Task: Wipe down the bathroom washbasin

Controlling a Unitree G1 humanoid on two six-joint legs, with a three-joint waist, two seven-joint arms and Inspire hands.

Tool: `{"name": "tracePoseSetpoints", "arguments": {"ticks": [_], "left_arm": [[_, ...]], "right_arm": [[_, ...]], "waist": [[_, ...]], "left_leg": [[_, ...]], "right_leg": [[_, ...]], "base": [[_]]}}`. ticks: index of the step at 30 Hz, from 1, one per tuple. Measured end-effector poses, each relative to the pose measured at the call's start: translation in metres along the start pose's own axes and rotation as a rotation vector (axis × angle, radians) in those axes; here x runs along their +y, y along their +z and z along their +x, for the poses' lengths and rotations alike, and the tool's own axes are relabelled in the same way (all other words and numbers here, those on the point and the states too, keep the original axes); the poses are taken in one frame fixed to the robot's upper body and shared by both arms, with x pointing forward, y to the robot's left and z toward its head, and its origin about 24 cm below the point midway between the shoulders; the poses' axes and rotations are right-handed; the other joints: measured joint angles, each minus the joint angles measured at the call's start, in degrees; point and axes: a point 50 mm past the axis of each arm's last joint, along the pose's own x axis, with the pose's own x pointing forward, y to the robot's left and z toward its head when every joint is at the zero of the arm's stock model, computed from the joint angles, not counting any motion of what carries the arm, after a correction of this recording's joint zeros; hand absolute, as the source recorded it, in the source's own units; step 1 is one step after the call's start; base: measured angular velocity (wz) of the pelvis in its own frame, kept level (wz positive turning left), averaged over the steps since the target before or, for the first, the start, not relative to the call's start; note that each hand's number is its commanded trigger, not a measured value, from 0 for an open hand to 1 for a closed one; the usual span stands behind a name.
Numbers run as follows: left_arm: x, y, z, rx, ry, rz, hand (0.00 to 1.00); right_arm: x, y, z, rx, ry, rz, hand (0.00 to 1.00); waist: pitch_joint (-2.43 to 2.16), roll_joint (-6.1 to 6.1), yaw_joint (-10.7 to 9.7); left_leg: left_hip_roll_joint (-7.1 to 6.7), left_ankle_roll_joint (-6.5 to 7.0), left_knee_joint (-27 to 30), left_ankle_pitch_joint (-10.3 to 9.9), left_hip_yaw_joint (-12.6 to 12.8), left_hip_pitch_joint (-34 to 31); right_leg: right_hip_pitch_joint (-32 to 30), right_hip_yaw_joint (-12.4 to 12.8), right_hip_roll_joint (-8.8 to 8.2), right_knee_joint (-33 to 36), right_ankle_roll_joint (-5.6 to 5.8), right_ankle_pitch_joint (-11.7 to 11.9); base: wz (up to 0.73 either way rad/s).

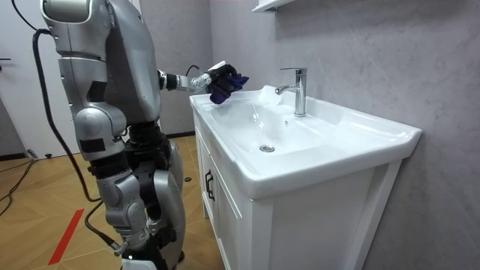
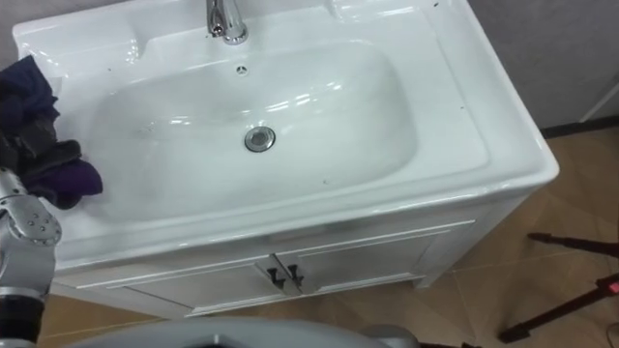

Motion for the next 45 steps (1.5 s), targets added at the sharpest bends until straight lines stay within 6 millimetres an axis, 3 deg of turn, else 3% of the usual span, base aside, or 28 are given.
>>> {"name": "tracePoseSetpoints", "arguments": {"ticks": [6, 14, 21, 22, 23, 24, 25, 33, 45], "left_arm": [[-0.003, -0.02, -0.016, 0.045, -0.054, 0.046, 1.0], [-0.005, -0.029, -0.02, 0.072, -0.074, 0.073, 1.0], [-0.006, -0.03, -0.021, 0.072, -0.076, 0.079, 1.0], [-0.006, -0.03, -0.021, 0.072, -0.076, 0.079, 0.84], [-0.006, -0.03, -0.021, 0.072, -0.076, 0.079, 0.57], [-0.006, -0.03, -0.021, 0.072, -0.076, 0.08, 0.09], [-0.006, -0.03, -0.021, 0.072, -0.076, 0.08, 0.0], [-0.005, -0.029, -0.021, 0.07, -0.069, 0.078, 0.0], [0.002, -0.019, -0.017, 0.018, -0.003, 0.041, 0.0]], "right_arm": [[-0.003, -0.003, 0.0, 0.012, -0.008, 0.001, 0.0], [-0.002, -0.004, 0.0, 0.016, -0.006, -0.032, 0.0], [-0.003, -0.002, 0.0, 0.012, -0.01, -0.092, 0.0], [-0.003, -0.002, 0.0, 0.011, -0.01, -0.093, 0.0], [-0.003, -0.002, -0.001, 0.008, -0.01, -0.101, 0.0], [-0.004, -0.003, -0.001, 0.006, -0.011, -0.107, 0.0], [-0.004, -0.002, -0.001, 0.005, -0.011, -0.107, 0.0], [-0.005, -0.003, -0.001, 0.004, -0.026, -0.123, 0.0], [-0.006, -0.005, -0.001, 0.01, -0.042, -0.157, 0.0]], "waist": [[-0.1, 0.14, -0.08], [0.44, -1.07, 0.82], [0.37, -0.96, 0.76], [0.37, -0.93, 0.74], [0.36, -0.86, 0.73], [0.37, -0.81, 0.69], [0.38, -0.78, 0.65], [0.33, -0.62, -0.81], [0.46, -0.12, -1.36]], "left_leg": [[0.07, 0.0, 0.03, 0.0, 0.01, -0.25], [0.02, 0.0, 0.02, 0.0, 0.04, -0.4], [0.01, 0.0, 0.02, 0.0, 0.05, -0.7], [0.01, 0.0, 0.02, 0.0, 0.06, -0.68], [0.01, 0.0, 0.02, 0.0, 0.08, -0.68], [0.01, 0.0, 0.02, 0.0, 0.08, -0.69], [0.01, 0.0, 0.02, 0.0, 0.08, -0.7], [0.02, 0.0, 0.02, 0.0, 0.15, -0.26], [0.03, 0.0, 0.02, 0.0, 1.25, 0.16]], "right_leg": [[-0.27, -0.34, -0.01, 0.01, -0.03, -0.03], [-0.3, -0.44, -0.08, 0.03, -0.01, -0.02], [-0.3, -0.47, -0.1, -0.05, 0.0, -0.04], [-0.34, -0.47, -0.1, -0.06, 0.0, -0.03], [-0.37, -0.47, -0.1, -0.07, 0.0, -0.04], [-0.37, -0.47, -0.1, -0.09, 0.0, -0.03], [-0.37, -0.49, -0.11, -0.13, 0.0, -0.04], [0.32, -0.56, -0.06, -0.82, 0.01, -0.02], [0.34, 0.42, 0.04, -0.89, 0.01, -0.02]], "base": [[0.01], [0.0], [0.0], [0.0], [0.0], [0.0], [0.0], [0.01], [-0.03]]}}
